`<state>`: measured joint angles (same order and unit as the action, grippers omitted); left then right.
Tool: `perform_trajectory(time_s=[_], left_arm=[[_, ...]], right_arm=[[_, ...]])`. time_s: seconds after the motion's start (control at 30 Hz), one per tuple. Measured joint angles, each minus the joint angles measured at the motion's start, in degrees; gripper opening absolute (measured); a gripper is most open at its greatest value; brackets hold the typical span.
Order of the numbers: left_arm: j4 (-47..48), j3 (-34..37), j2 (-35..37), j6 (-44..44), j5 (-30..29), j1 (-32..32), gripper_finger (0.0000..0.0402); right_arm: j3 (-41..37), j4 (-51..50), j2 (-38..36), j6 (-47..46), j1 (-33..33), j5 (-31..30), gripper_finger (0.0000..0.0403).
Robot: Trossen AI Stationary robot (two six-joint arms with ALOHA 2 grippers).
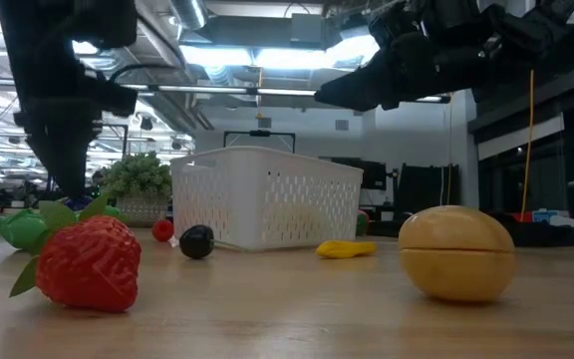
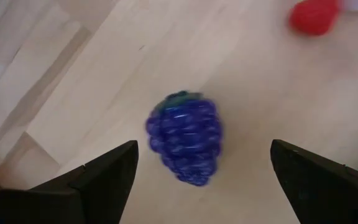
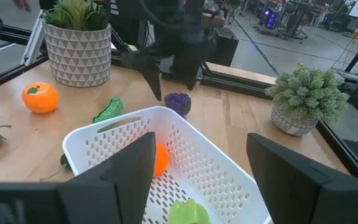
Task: Pick and placing Produce into tupperware
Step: Put the grapes into the white bin
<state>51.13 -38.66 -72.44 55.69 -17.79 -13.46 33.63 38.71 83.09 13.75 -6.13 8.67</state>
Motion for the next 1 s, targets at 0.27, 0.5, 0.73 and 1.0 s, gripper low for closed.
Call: perform_trajectory(time_s=[0.27,0.5,0.73,1.0], left_arm=[[-6.1,5.1,0.0,1.1,1.8,1.8,0.0356],[-11.3,8.0,0.0,0.8,2.0,3.1,0.0356],[-11.3,8.6,0.0,0.8,2.0,3.8,0.0356],[-11.9,8.6,0.0,0.8,-0.7,3.8,0.0356]], right_arm=[[0.0,0.2,0.0,0.0,0.0,0.0,0.0252],[0.0,0.5,0.0,0.1,0.0,0.0,0.0252],[0.0,0.5,0.0,0.2,0.0,-0.1,0.0252],[0.0,0.5,0.0,0.2,0.0,-0.2,0.0252]])
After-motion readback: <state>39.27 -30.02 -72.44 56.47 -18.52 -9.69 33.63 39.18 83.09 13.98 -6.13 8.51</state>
